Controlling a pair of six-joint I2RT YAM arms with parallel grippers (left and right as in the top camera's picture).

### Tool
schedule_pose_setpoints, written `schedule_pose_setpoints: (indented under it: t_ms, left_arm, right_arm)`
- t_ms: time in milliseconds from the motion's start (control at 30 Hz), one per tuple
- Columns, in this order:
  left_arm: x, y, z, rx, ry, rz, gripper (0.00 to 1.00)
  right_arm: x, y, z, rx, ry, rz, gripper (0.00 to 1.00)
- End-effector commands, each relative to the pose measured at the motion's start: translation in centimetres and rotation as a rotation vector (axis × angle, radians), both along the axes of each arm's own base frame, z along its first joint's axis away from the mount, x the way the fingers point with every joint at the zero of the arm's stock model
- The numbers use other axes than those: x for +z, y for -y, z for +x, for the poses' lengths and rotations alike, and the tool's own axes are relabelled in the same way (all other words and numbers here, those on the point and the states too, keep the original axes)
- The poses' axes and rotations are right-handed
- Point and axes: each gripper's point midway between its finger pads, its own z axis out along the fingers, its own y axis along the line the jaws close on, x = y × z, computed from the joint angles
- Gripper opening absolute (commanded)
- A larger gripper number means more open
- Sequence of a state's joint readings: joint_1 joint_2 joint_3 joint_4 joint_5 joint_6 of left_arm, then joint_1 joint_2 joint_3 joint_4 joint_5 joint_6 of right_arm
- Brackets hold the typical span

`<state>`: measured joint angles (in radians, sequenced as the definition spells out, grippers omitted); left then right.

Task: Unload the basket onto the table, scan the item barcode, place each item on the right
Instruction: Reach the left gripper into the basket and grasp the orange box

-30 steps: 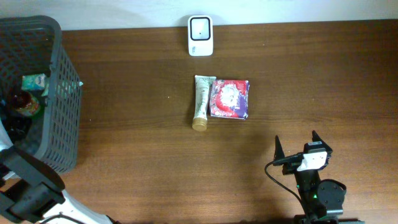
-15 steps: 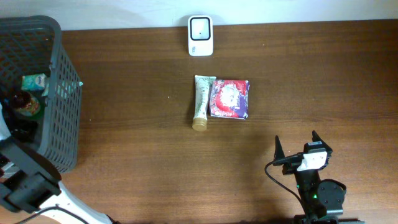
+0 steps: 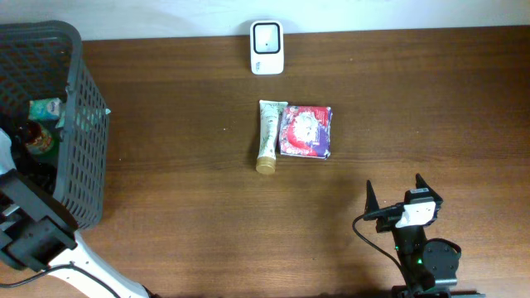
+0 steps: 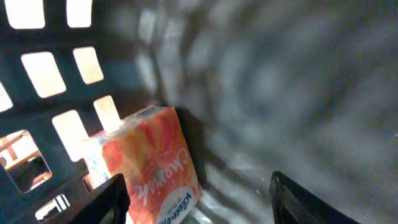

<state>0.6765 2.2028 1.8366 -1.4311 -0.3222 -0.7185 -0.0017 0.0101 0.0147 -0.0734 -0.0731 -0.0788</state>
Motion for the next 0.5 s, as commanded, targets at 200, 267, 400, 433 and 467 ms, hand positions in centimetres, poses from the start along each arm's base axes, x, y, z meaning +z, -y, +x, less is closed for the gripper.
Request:
schedule_pose_setpoints:
  t_ms: [200, 267, 400, 433, 467]
  left_arm:
    - [-0.1, 0.6, -0.5, 0.003, -0.027, -0.038, 0.74]
    - [0.1, 0.0, -0.7, -0.006, -0.046, -0.004, 0.75]
    - [1.3, -0.5, -0.9, -0.013, -0.061, 0.018, 0.77]
    - [1.4, -0.2, -0.6, -0.006, -0.043, -0.001, 0.77]
    - [1.3, 0.4, -0.3, 0.004, -0.021, -0.035, 0.75]
  right_arm:
    - [-0.4, 0.2, 0.0, -0.007, -0.005, 0.004, 0.99]
    - [-0.3, 0.2, 0.0, -0.007, -0.005, 0.004, 0.99]
    - [-0.3, 0.2, 0.0, -0.007, -0.005, 0.004, 0.99]
    - [-0.3, 0.2, 0.0, -0.007, -0.005, 0.004, 0.99]
    - [-0.4, 0.2, 0.0, -0.007, -0.005, 0.004, 0.99]
